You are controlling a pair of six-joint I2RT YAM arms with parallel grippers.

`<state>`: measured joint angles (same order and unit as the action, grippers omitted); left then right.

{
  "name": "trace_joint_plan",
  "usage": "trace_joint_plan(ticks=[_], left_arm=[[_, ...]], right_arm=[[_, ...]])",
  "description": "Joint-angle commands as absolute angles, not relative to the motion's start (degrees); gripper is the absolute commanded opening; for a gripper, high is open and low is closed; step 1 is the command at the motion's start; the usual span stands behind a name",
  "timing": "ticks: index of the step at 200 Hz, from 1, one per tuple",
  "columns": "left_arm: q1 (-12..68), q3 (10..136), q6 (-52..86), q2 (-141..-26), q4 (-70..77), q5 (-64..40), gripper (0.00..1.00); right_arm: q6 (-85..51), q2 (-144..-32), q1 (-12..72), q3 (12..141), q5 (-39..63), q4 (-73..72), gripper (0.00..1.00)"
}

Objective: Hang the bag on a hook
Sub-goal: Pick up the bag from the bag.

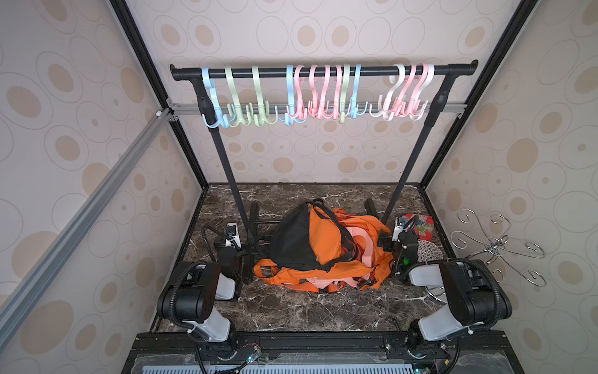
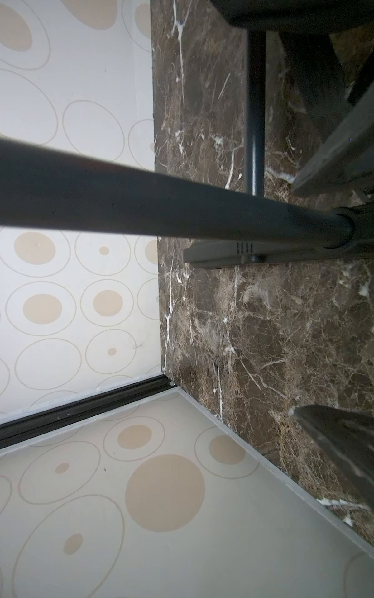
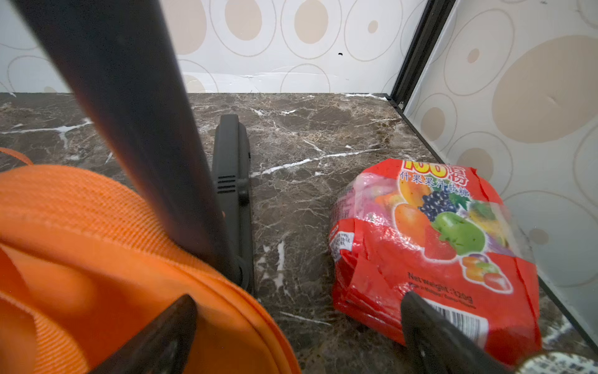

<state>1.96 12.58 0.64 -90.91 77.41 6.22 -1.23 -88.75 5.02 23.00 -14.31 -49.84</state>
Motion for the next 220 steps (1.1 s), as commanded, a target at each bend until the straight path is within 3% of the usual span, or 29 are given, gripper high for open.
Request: trace_joint_plan(ticks=[1, 182, 200, 220], left_arm=[[1.8, 13.0, 0.2, -90.5, 77.7, 5.0, 1.00], [1.7, 12.9, 1.2, -90.2, 77.8, 7.6, 1.00], [2.9, 12.7, 1.1, -83.3, 72.5, 12.4, 1.00], [7.9, 16.3, 0.7, -71.4, 58.9, 21.5, 1.00]], right_arm=[[-1.2, -88.2, 4.1, 23.3, -14.7, -47.5, 1.00], [-0.9, -88.0, 4.3, 22.8, -15.1, -49.5, 1.00], [2.0, -79.1, 8.4, 21.6, -21.7, -45.7, 0.99], [-4.5, -63.4, 10.1, 26.7, -17.1, -22.4, 0.99]])
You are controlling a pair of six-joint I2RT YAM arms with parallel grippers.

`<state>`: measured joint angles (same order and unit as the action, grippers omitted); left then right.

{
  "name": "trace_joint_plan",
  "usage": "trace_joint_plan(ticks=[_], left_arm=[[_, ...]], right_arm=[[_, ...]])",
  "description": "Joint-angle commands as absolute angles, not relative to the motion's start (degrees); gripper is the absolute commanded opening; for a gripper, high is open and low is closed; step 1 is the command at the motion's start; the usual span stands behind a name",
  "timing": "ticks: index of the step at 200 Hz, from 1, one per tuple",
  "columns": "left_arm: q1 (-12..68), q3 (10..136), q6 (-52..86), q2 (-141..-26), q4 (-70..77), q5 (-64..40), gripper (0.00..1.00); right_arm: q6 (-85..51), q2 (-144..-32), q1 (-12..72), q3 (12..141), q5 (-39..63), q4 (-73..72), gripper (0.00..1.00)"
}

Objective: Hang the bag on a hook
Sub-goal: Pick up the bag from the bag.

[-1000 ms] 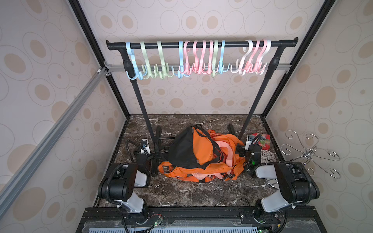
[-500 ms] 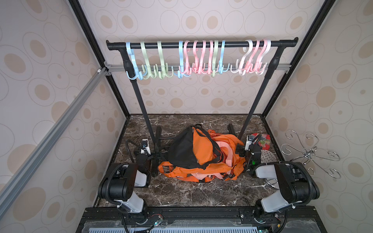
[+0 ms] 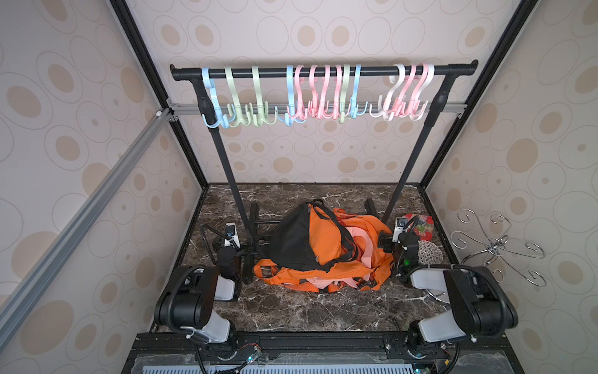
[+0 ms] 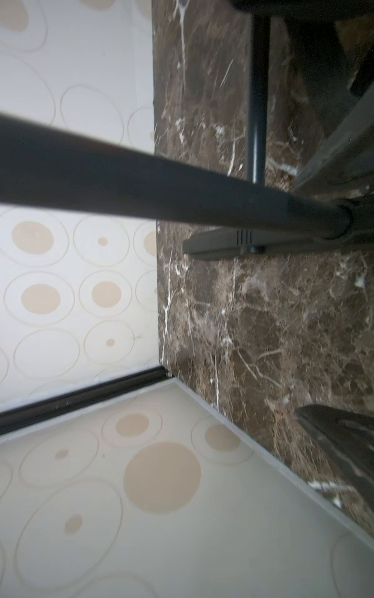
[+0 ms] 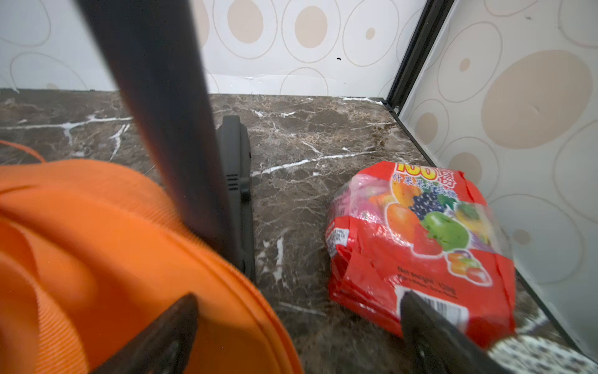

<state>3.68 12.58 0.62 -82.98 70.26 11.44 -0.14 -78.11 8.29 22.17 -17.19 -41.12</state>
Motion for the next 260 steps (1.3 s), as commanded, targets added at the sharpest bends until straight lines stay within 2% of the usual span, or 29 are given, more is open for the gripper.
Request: trace_joint_plan(ticks=[1, 10, 19, 24, 32, 39, 55, 76, 102, 116, 124, 162, 191, 207, 260], left_arm=[[8.0, 16.5, 1.0, -70.8, 58.1, 21.7, 1.00], [9.1, 19.9, 5.1, -65.7, 49.3, 22.5, 1.00], [9.1, 26.0, 11.5, -61.8, 34.6, 21.5, 1.00], [9.1, 29.7, 13.2, -60.7, 26.5, 20.3, 1.00], [9.6, 34.8, 14.8, -60.0, 17.4, 17.5, 1.00], [10.8, 37.9, 15.0, -59.8, 10.9, 16.3, 1.00], [15.8, 42.9, 14.1, -58.7, 2.7, 18.0, 1.00], [23.4, 46.8, 16.3, -56.9, -4.2, 20.6, 1.00], [35.5, 48.7, 20.0, -56.6, -8.0, 25.9, 1.00], [39.6, 49.5, 21.5, -57.2, -10.0, 28.7, 1.00], [40.9, 49.9, 22.6, -57.5, -10.8, 28.6, 1.00], [43.2, 51.5, 22.6, -58.2, -10.8, 26.0, 0.98], [43.5, 49.5, 21.8, -56.9, -7.6, 23.7, 0.96], [43.5, 47.7, 21.2, -56.3, -5.6, 22.3, 0.95], [43.4, 44.6, 21.9, -57.6, -3.3, 17.6, 0.96]], right_arm=[[-5.0, -62.9, 10.1, 27.0, -16.8, -21.4, 0.99], [-12.9, -58.6, 10.1, 29.0, -15.7, -14.6, 0.99], [-29.1, -55.0, 9.7, 30.5, -18.0, -5.3, 1.00], [-33.5, -53.5, 8.7, 31.4, -15.4, -0.2, 1.00], [-31.2, -52.4, 7.4, 30.9, -3.1, -2.9, 0.98], [-31.5, -52.3, 7.8, 32.1, 2.3, -1.4, 0.94], [-31.0, -53.8, 9.9, 38.2, 5.7, 7.9, 0.92], [-27.1, -54.9, 14.9, 44.9, 3.3, 16.6, 0.91], [-22.2, -57.7, 18.9, 50.8, 5.6, 24.8, 0.90], [-19.4, -59.1, 21.6, 52.6, 3.0, 28.2, 0.84], [-18.3, -60.0, 22.4, 53.2, 1.0, 29.6, 0.84], [-14.0, -67.9, 23.4, 57.9, 6.5, 32.8, 0.78], [-10.9, -74.8, 26.0, 60.4, 0.0, 33.3, 0.84], [-9.2, -78.8, 27.0, 63.7, -0.8, 34.6, 0.91], [-5.9, -89.4, 29.8, 73.0, -5.0, 35.2, 0.89]])
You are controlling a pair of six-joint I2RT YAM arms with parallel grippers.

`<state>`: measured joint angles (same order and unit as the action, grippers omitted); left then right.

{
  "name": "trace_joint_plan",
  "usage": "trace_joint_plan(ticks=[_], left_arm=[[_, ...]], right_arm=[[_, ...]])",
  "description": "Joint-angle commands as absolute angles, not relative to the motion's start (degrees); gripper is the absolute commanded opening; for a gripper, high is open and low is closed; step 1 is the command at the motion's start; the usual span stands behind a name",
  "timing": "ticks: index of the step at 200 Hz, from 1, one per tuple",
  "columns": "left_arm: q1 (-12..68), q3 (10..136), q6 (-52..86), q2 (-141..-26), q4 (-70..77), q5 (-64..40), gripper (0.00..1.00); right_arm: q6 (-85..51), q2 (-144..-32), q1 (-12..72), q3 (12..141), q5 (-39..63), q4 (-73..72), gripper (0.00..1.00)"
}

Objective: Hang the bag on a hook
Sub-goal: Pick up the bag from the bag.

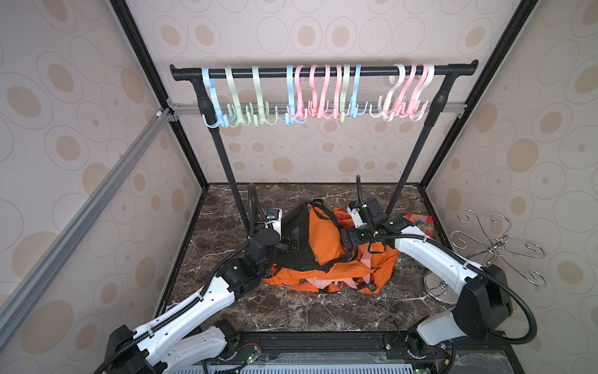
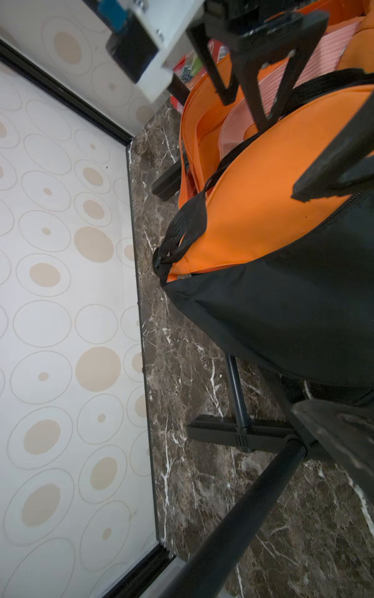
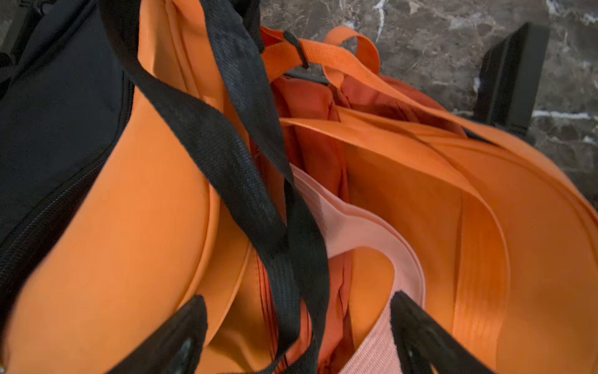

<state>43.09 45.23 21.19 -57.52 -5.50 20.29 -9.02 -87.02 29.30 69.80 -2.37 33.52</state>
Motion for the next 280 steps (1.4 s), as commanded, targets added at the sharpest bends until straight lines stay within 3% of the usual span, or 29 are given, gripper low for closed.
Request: trace_joint_plan(ticks=[1, 51, 146, 165, 185, 207, 237, 266, 280], left_arm=[[43.4, 44.5, 21.9, -57.5, -3.3, 17.5, 0.96], [41.6, 42.0, 23.4, -55.7, -0.6, 17.5, 0.93], [40.3, 43.4, 24.8, -53.8, -1.6, 16.0, 0.91], [40.3, 43.4, 25.2, -53.7, -1.2, 15.7, 0.90], [40.3, 43.6, 25.4, -53.8, -1.1, 15.7, 0.89], [40.3, 44.1, 25.2, -53.7, -1.3, 16.0, 0.87], [40.3, 45.3, 24.1, -53.4, -1.6, 16.2, 0.85], [40.3, 47.4, 23.0, -53.6, -2.0, 16.3, 0.84], [40.3, 48.5, 22.1, -53.4, -2.3, 16.4, 0.83]], right_arm=[[-5.8, -89.5, 29.8, 73.1, -5.0, 35.1, 0.89], [-0.3, -97.2, 31.9, 80.2, -6.7, 37.6, 0.88], [5.3, -106.2, 32.0, 85.0, 1.2, 35.4, 0.81], [5.4, -106.8, 32.1, 84.8, -0.6, 34.4, 0.67], [5.4, -106.5, 32.2, 83.3, -2.2, 31.5, 0.58], [4.9, -105.6, 32.9, 82.8, -5.4, 30.3, 0.40], [7.0, -101.0, 36.8, 79.1, -15.0, 24.8, 0.27], [9.9, -96.4, 41.0, 79.1, -24.8, 22.4, 0.05], [10.9, -93.2, 42.7, 78.9, -28.0, 20.8, 0.00]])
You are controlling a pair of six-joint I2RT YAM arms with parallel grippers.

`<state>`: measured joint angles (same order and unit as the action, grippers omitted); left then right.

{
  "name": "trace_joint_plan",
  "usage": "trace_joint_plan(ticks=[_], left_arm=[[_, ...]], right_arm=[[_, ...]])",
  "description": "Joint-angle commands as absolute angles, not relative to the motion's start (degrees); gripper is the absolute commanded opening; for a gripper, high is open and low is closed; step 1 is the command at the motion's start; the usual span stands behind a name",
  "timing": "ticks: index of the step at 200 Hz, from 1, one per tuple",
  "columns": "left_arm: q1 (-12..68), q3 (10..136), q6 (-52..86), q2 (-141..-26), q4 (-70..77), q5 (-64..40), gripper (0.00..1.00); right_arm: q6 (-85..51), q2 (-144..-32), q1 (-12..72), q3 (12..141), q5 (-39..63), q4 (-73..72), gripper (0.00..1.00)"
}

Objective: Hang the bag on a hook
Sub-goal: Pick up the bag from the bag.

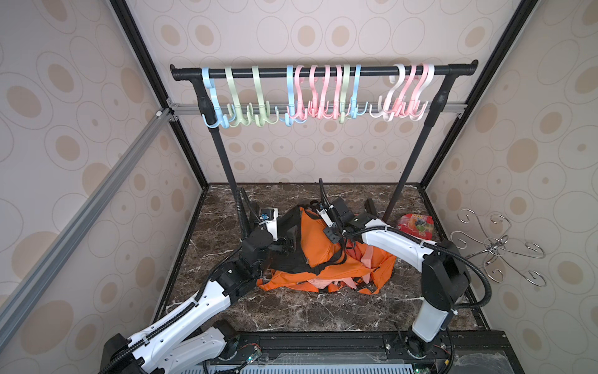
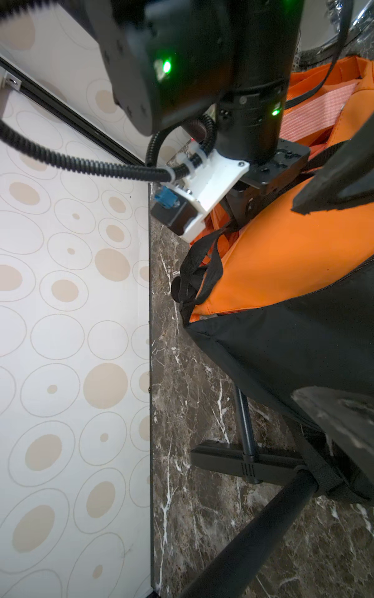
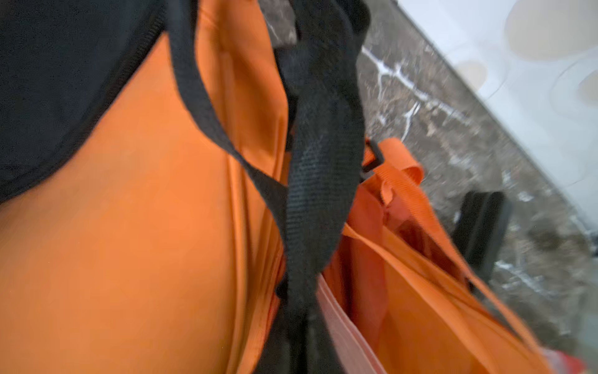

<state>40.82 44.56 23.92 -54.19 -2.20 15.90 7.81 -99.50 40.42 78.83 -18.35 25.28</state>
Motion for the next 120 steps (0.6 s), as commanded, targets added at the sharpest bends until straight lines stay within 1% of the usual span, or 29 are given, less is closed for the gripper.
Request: trace_joint_plan(ticks=[1, 23, 40, 50, 67, 76, 84, 105, 120], left_arm=[[40.3, 48.5, 22.1, -53.4, -2.3, 16.4, 0.83], [40.4, 50.7, 18.7, -53.2, -3.0, 15.5, 0.82], [40.9, 53.4, 14.0, -53.3, -4.0, 13.8, 0.81], [41.9, 55.3, 9.8, -53.4, -4.5, 13.3, 0.82], [43.8, 59.2, 1.9, -53.5, -4.7, 13.5, 0.87], [44.5, 61.4, -2.3, -53.8, -4.4, 11.9, 0.90], [45.0, 63.6, -5.9, -54.4, -4.5, 10.2, 0.92], [45.8, 70.8, -12.4, -58.9, -7.5, 9.9, 0.92], [45.9, 75.2, -15.7, -62.3, -9.3, 10.8, 0.92]], right_arm=[[11.1, -93.0, 42.8, 78.9, -28.3, 20.7, 0.00], [14.5, -87.6, 45.7, 79.0, -31.7, 17.8, 0.00], [17.1, -84.4, 47.5, 81.8, -31.9, 18.6, 0.00], [17.9, -83.3, 47.8, 85.1, -29.6, 21.7, 0.00], [19.2, -82.2, 48.1, 91.5, -24.3, 27.3, 0.00], [20.6, -81.9, 48.2, 94.7, -20.6, 30.0, 0.00], [21.6, -81.9, 48.7, 97.4, -19.3, 31.8, 0.00], [23.9, -83.2, 50.1, 105.1, -16.1, 38.0, 0.00], [24.8, -83.6, 51.0, 108.2, -15.0, 40.8, 0.00]])
